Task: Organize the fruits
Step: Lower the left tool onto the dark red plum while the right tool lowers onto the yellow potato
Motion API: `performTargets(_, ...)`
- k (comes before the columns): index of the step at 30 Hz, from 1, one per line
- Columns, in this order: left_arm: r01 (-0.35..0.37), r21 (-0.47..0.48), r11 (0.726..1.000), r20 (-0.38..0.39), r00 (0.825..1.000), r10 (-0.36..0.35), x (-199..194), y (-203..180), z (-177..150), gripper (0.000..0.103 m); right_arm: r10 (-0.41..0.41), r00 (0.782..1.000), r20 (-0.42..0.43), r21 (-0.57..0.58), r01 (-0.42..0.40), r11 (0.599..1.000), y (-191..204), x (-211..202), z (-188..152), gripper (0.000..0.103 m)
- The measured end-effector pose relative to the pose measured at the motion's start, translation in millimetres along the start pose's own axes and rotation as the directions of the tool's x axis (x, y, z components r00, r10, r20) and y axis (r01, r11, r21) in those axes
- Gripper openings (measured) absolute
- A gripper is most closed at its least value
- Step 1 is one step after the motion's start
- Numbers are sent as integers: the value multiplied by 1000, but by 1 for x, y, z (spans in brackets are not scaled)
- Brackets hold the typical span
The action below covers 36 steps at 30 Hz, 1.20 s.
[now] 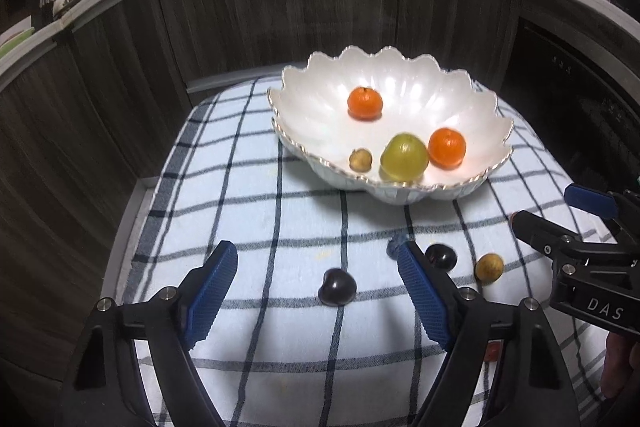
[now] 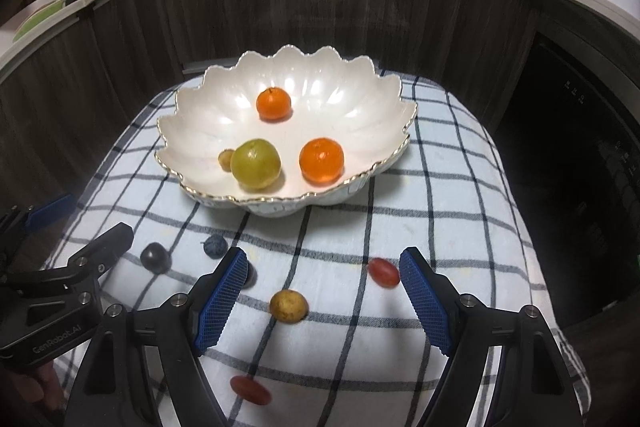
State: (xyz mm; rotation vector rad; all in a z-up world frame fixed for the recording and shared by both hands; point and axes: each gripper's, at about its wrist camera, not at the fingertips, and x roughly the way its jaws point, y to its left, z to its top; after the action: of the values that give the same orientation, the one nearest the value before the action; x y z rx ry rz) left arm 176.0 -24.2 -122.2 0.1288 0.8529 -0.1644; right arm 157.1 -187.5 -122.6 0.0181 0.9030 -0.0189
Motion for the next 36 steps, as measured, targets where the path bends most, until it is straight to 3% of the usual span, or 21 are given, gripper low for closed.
performTargets(8,9,8,1000,-17,1000,-8,16,0,-13,77,1,999,-32,-2,-1,1000,3,17,-13,79)
performTargets(14,14,22,1000,-42,999,-13,29,-2,-22,67,-1,999,-42,-1,1,1000,3,26,-21,78)
performTargets(21,24,23,999,-41,999,-23,37,-2,-27,64,17,998,-64,-12,-17,1000,7,35,-29,66)
performTargets(26,25,21,999,-47,999,-24,42,-1,-30,62,24,997,-72,-15,-25,1000,9,39,-32,64)
performTargets(36,34,27,999,-62,998,-32,52,-2,-34,48,28,996,-86,-9,-29,1000,10,47,-36,59)
